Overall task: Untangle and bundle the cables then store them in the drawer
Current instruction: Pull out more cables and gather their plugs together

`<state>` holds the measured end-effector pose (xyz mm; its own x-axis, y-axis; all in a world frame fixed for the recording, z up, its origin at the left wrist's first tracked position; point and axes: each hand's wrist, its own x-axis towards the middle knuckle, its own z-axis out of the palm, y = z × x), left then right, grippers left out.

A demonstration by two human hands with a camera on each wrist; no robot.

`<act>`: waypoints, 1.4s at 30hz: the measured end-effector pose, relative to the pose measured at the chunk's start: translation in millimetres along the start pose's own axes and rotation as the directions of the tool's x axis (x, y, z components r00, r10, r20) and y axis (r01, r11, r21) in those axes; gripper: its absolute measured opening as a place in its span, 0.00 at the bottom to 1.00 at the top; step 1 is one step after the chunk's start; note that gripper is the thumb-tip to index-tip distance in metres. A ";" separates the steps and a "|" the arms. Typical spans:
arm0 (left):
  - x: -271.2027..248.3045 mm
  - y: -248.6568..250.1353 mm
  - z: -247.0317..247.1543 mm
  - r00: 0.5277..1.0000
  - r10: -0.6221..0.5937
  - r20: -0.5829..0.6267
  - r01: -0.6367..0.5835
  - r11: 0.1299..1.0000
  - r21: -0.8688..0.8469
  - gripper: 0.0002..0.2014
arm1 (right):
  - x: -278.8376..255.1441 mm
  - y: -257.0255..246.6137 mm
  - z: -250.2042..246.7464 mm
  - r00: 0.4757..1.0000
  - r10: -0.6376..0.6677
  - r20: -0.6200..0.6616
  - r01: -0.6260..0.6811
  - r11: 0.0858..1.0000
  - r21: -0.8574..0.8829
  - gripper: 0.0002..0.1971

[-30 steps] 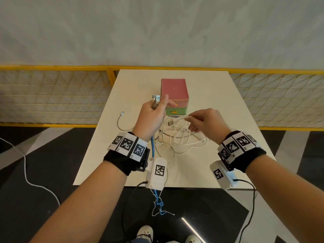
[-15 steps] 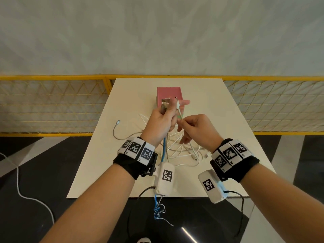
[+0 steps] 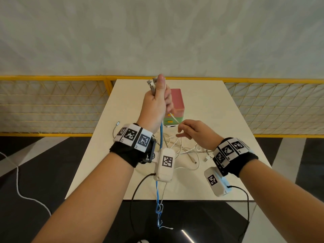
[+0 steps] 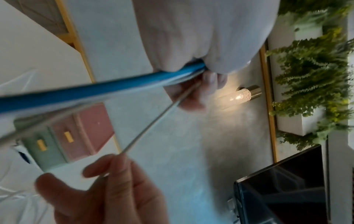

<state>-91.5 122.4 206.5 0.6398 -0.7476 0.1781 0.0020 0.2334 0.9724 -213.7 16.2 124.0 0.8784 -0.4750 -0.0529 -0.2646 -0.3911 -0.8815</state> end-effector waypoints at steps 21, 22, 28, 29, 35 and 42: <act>-4.8 49.2 -24.3 0.928 -0.008 0.373 -0.018 0.998 0.066 0.24 | 49.2 -10.0 -53.4 0.997 0.041 -0.059 -0.063 0.887 -0.458 0.09; -3.2 46.7 -24.5 0.936 -0.018 0.351 -0.025 0.992 0.120 0.22 | 49.4 -22.9 -56.5 0.998 -0.022 -0.065 -0.011 0.881 -0.473 0.07; 10.9 15.0 -10.6 0.980 -0.172 0.099 0.124 0.921 0.369 0.21 | 45.0 -71.3 -66.3 0.940 -0.322 -0.107 0.224 0.826 -0.517 0.06; 13.7 8.6 -7.3 0.974 -0.209 0.084 0.158 0.900 0.406 0.23 | 44.1 -76.7 -66.6 0.929 -0.356 -0.106 0.255 0.819 -0.514 0.05; 17.8 -7.4 0.3 0.978 -0.161 0.132 0.071 0.853 0.517 0.21 | 41.4 -77.5 -71.9 0.954 -0.293 -0.056 0.247 0.880 -0.406 0.11; 27.4 31.6 -25.7 0.984 0.176 -0.010 -0.155 0.890 0.429 0.19 | 30.5 10.3 -63.4 0.999 -0.042 -0.016 0.036 0.965 -0.258 0.12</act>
<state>-54.2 125.3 238.2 0.6377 -0.6888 0.3449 -0.4266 0.0570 0.9026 -214.9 -52.3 143.0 0.8821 -0.4710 -0.0082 -0.3263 -0.5986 -0.7316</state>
